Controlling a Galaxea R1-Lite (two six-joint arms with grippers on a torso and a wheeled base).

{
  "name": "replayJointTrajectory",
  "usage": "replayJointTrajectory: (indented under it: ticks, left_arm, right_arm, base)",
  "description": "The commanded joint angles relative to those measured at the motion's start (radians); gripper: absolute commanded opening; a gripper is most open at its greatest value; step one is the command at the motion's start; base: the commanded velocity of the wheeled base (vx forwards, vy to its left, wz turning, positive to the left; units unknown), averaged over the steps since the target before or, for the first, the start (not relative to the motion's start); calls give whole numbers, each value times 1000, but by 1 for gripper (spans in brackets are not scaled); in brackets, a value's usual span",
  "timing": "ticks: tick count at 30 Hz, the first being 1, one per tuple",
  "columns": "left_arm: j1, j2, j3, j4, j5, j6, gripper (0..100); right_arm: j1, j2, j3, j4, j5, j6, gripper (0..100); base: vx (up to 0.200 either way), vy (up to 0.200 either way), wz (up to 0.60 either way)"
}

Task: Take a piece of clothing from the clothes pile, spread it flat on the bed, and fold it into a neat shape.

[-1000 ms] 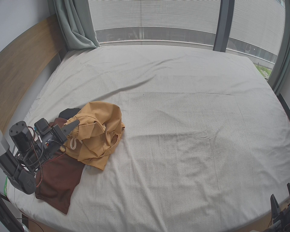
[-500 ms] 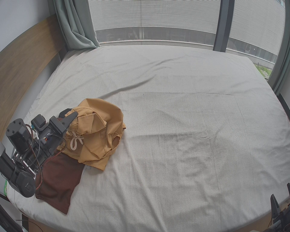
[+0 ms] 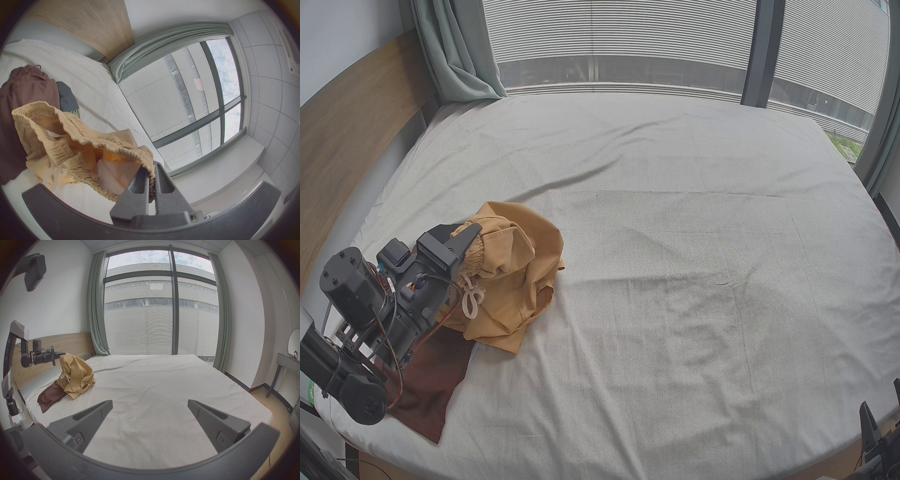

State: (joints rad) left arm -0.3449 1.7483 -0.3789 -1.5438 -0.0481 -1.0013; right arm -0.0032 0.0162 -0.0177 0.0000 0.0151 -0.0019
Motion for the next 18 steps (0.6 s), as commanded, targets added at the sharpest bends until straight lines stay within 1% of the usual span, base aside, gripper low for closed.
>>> replayJointTrajectory:
  ticks: [1,3,4,8,9,10,15,16,18]
  left_arm:
    - [-55,-10,-1,-1,19,-10,0]
    - [-68,-13,-1,1,20,-11,0]
    - [-88,-16,-1,-1,27,-14,0]
    - [-149,-16,-14,-1,94,-23,0]
    - [-151,-15,-15,1,97,-23,0]
    - [-171,-13,-25,-1,111,-23,0]
    - [-217,-10,-35,1,116,-33,0]
    - [-246,-10,-34,-1,116,-39,0]
    - [-269,-7,-34,1,119,-40,0]
  right_arm:
    - [0,-9,16,0,0,-1,100]
    - [0,-9,16,0,0,-1,100]
    - [0,-9,16,0,0,-1,100]
    - [0,-9,16,0,0,-1,100]
    - [0,-9,16,0,0,-1,100]
    - [0,-9,16,0,0,0,100]
    - [0,-9,16,0,0,0,100]
    - [0,-9,16,0,0,0,100]
    - [0,-9,16,0,0,0,100]
  base:
    - [0,0,0]
    - [0,0,0]
    - [0,0,0]
    - [0,0,0]
    - [0,0,0]
    - [0,0,0]
    - [0,0,0]
    - [0,0,0]
    - [0,0,0]
